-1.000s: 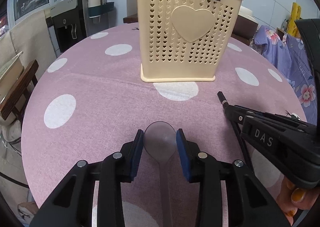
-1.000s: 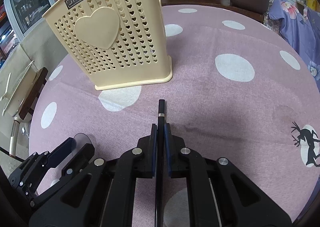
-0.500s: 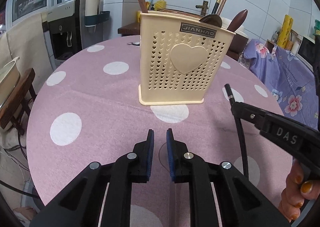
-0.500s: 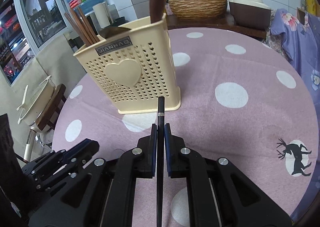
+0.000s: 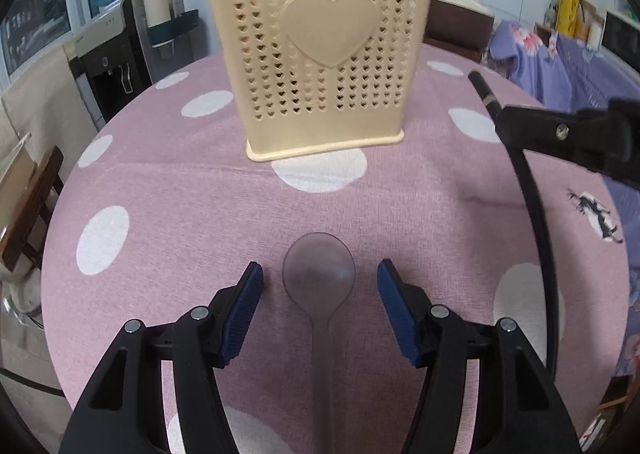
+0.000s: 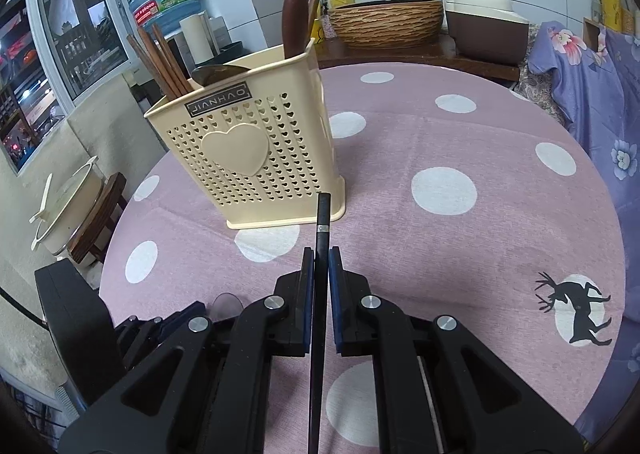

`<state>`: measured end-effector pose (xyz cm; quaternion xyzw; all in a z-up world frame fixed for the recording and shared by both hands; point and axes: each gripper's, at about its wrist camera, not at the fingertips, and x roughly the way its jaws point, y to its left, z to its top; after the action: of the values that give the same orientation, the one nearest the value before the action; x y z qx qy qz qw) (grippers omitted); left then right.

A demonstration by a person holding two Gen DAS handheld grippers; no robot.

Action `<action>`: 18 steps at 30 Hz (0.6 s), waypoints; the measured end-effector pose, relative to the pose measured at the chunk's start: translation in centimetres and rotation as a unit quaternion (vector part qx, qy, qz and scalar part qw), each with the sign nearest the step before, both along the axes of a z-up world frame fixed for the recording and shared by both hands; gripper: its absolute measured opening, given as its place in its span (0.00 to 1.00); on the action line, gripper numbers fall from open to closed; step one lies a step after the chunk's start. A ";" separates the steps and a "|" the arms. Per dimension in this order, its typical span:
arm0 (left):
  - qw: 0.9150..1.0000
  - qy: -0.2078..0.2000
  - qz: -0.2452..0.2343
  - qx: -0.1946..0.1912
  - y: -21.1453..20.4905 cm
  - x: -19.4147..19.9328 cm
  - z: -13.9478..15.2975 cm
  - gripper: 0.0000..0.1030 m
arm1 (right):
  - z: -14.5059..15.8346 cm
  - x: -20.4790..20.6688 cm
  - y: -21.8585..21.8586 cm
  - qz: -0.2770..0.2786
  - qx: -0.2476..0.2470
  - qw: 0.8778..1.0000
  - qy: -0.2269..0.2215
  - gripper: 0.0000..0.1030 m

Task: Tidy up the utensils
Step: 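Lift and carry the plastic spoon and black chopstick toward the beige holder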

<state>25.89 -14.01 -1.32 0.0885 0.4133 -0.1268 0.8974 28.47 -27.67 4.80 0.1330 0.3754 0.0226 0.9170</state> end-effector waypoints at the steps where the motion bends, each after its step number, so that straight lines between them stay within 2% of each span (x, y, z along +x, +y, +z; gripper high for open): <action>1: 1.000 0.005 -0.004 -0.005 0.0 0.1 0.1 0.51 | 0.0 0.0 0.0 -0.001 0.000 1.000 0.000 0.08; 5: 1.000 0.009 -0.010 0.001 -0.3 0.6 0.3 0.35 | -0.1 0.0 -0.1 -0.002 0.002 1.000 0.001 0.08; 8: 1.000 0.011 -0.013 -0.001 -0.4 0.9 0.3 0.35 | 0.0 0.0 0.1 0.001 0.004 1.000 0.001 0.08; 11: 1.000 0.010 -0.011 -0.021 0.1 1.0 0.8 0.35 | 0.2 -0.2 0.1 0.002 0.005 1.000 -0.002 0.08; 18: 0.995 -0.037 -0.005 -0.091 2.4 0.1 5.3 0.35 | 2.2 -0.9 -0.2 0.014 0.021 0.999 -0.023 0.08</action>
<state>26.01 -11.58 3.98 0.0133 0.3656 -0.1654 0.9159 27.54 -27.88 6.97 0.1467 0.3554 0.0460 0.9220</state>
